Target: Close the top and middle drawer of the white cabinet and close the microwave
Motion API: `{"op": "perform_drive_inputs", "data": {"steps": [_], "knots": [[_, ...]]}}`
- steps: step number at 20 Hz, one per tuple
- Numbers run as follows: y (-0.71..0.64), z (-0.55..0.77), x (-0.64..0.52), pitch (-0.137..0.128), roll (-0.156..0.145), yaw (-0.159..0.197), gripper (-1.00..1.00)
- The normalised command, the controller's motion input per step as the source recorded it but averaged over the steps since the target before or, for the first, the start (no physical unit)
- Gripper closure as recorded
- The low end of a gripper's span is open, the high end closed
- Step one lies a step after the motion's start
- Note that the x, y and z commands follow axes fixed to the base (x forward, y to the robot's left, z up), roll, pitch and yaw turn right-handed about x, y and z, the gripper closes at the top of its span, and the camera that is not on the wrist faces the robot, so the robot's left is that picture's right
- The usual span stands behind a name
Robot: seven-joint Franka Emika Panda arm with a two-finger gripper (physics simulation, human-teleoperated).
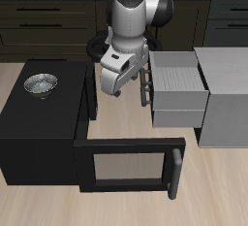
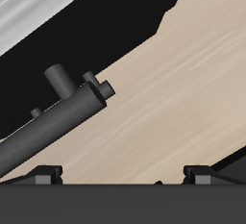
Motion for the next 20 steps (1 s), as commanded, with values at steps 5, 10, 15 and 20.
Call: {"op": "perform_drive_inputs", "data": {"steps": [5,10,15,20], "knots": [[0.14,-0.08,-0.06,-0.001,0.030,0.003,-1.00],[0.28,0.17,0.05,-0.067,0.030,-0.018,-1.00],[0.23,0.04,0.16,-0.046,0.030,-0.030,-1.00],[0.28,-0.23,0.18,-0.004,0.030,-0.013,-1.00]]}}
